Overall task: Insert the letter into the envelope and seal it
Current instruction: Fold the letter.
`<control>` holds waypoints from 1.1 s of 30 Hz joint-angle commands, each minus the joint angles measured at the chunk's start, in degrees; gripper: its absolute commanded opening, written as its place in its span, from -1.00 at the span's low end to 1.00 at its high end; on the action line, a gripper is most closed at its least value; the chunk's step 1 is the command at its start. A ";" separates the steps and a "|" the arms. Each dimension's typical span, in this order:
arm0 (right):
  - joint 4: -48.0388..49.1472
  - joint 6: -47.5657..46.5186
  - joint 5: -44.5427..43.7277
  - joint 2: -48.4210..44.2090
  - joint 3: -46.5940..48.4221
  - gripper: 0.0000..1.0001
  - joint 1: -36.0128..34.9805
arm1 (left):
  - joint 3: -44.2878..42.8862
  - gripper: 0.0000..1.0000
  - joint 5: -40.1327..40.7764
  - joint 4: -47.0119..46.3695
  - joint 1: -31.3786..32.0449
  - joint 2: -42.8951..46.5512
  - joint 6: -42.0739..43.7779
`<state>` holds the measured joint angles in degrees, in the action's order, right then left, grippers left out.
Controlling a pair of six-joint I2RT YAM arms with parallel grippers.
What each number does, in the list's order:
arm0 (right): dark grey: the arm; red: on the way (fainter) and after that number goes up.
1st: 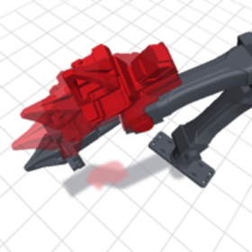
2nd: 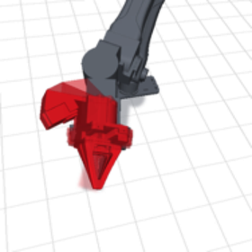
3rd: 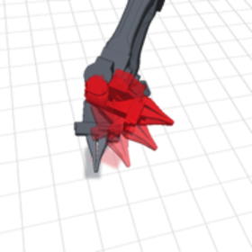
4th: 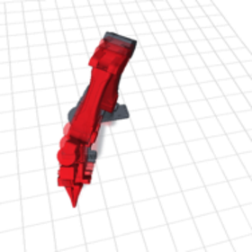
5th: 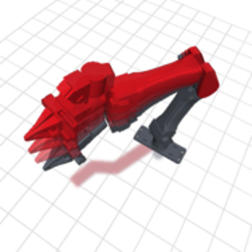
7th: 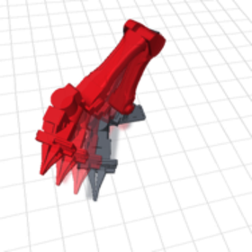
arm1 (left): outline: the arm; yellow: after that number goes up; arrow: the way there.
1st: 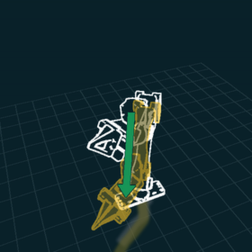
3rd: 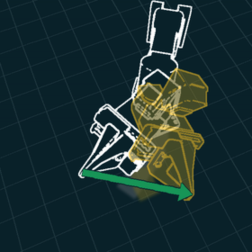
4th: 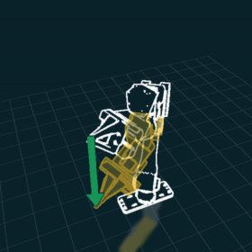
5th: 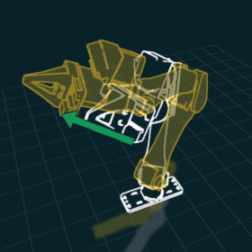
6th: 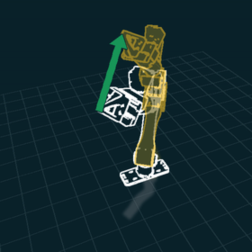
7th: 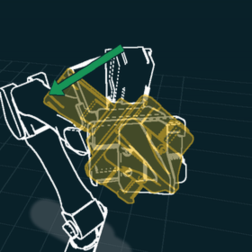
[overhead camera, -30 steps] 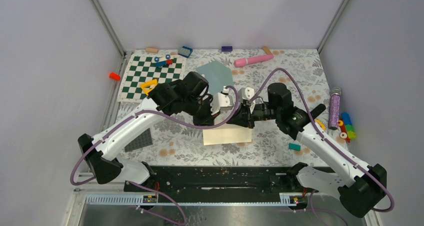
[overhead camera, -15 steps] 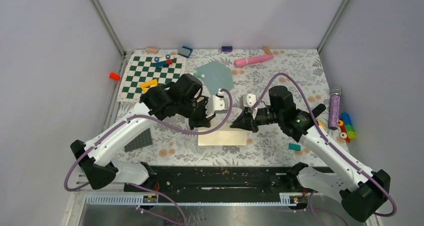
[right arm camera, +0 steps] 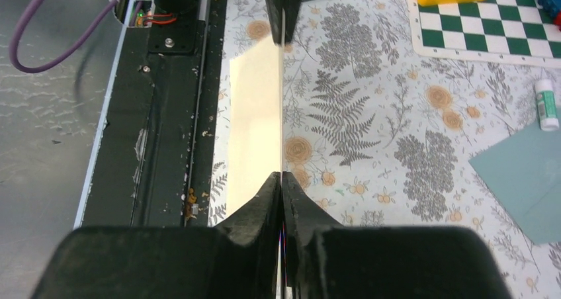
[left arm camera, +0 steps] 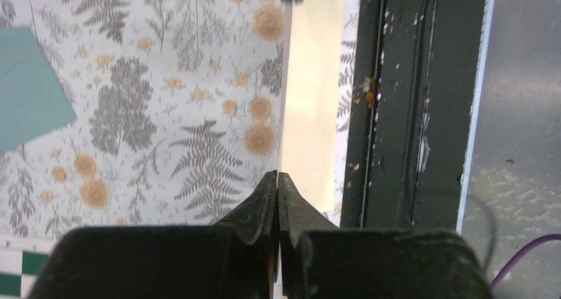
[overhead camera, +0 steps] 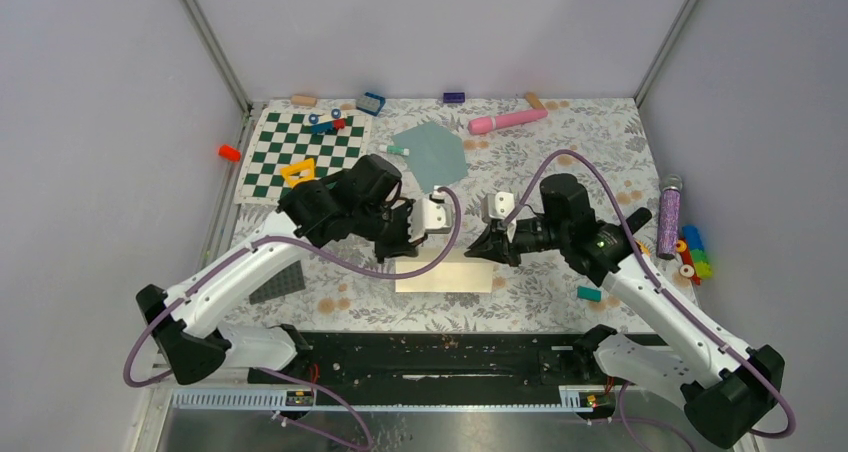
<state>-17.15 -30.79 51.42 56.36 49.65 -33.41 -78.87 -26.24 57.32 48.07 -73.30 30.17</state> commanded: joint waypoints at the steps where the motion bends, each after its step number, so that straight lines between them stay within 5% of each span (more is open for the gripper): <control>1: -3.72 -1.34 -2.58 -2.05 1.65 -0.79 1.24 | 0.70 -1.00 4.76 6.26 -0.79 3.39 1.31; 4: -3.90 -1.77 -3.04 -2.32 1.40 -0.70 1.32 | 0.64 -1.00 5.05 6.53 -0.86 3.76 1.31; 7: -3.89 -2.34 -3.23 -2.56 1.03 -1.00 1.39 | 0.43 -1.00 5.12 6.69 -0.79 3.95 1.37; 13: -3.90 -2.77 -4.19 -3.12 0.52 -1.00 2.06 | -0.17 -1.00 5.74 7.31 -0.88 4.30 1.76; 16: -4.02 -2.90 -4.57 -3.57 0.38 -0.82 2.74 | -0.48 -1.00 5.99 7.94 -0.97 4.46 2.03; 23: -5.56 -4.65 -4.39 -3.44 0.32 -0.75 4.34 | -0.77 -1.00 6.59 8.56 -1.22 5.16 2.43; 26: -5.54 -5.22 -4.23 -3.50 -0.05 -1.00 4.56 | -1.17 -1.00 6.58 8.80 -1.31 5.18 2.51; 33: -5.95 -6.23 -5.37 -3.68 0.28 -1.00 5.00 | -1.91 -1.00 6.61 9.54 -1.32 5.19 2.82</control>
<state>-22.17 -35.35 47.16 53.71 49.63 -29.02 -78.30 -20.40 66.63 47.05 -69.69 31.73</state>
